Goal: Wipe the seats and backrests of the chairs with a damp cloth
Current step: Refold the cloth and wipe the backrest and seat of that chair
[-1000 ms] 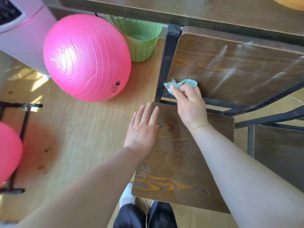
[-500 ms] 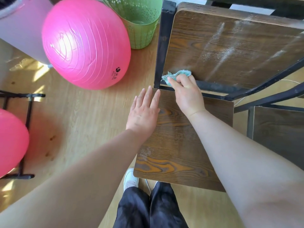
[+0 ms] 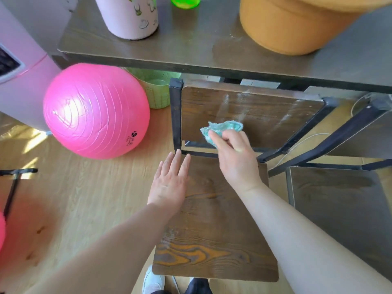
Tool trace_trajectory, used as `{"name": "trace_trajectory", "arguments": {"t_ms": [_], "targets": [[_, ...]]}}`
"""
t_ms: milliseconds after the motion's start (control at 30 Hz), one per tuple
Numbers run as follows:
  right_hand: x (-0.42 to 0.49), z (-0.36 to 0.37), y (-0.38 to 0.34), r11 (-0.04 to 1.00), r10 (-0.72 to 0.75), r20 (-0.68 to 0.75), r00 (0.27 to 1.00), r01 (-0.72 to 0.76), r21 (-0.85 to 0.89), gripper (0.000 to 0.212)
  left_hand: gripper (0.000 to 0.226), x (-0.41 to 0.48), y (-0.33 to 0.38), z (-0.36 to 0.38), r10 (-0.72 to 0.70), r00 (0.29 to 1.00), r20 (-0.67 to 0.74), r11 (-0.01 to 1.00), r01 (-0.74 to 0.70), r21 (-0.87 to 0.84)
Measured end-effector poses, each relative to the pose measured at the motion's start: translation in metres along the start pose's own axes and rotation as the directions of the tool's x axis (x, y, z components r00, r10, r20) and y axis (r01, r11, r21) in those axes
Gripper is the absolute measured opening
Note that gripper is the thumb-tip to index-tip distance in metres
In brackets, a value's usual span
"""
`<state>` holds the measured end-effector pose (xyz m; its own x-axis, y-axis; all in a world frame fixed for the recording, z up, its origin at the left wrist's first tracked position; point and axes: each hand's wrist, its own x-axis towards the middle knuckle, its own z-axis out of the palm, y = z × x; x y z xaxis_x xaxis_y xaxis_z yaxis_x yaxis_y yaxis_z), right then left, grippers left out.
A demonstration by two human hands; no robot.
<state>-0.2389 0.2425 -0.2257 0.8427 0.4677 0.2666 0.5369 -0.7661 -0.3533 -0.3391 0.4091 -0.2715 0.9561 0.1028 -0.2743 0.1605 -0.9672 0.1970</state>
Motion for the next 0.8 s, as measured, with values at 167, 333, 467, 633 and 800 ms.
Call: {"name": "trace_trajectory", "arguments": {"t_ms": [167,333,467,633,800], "targets": [[0.051,-0.057,0.003,0.999,-0.030,-0.368,0.929,0.032,-0.001,0.041,0.070,0.025,0.010,-0.018,0.124,0.974,-0.189,0.991,-0.132,-0.034],[0.076,-0.071,0.010,0.985,-0.171,-0.416,0.893,0.141,-0.103,0.036,0.057,0.037,0.015,-0.050,0.240,0.872,-0.426,0.969,-0.243,0.047],[0.071,-0.057,0.017,0.982,-0.182,-0.351,0.918,0.151,-0.113,0.038,0.073,0.042,0.005,-0.058,0.231,0.899,-0.372,0.972,-0.194,0.135],[0.064,-0.040,0.019,0.985,-0.169,-0.375,0.911,0.145,-0.093,0.036,0.091,0.049,-0.003,-0.048,0.217,0.922,-0.322,0.967,-0.158,0.201],[0.062,-0.025,0.023,0.983,-0.184,-0.411,0.893,0.162,-0.086,0.033,0.084,0.053,-0.004,-0.041,0.223,0.911,-0.348,0.964,-0.154,0.215]]}}
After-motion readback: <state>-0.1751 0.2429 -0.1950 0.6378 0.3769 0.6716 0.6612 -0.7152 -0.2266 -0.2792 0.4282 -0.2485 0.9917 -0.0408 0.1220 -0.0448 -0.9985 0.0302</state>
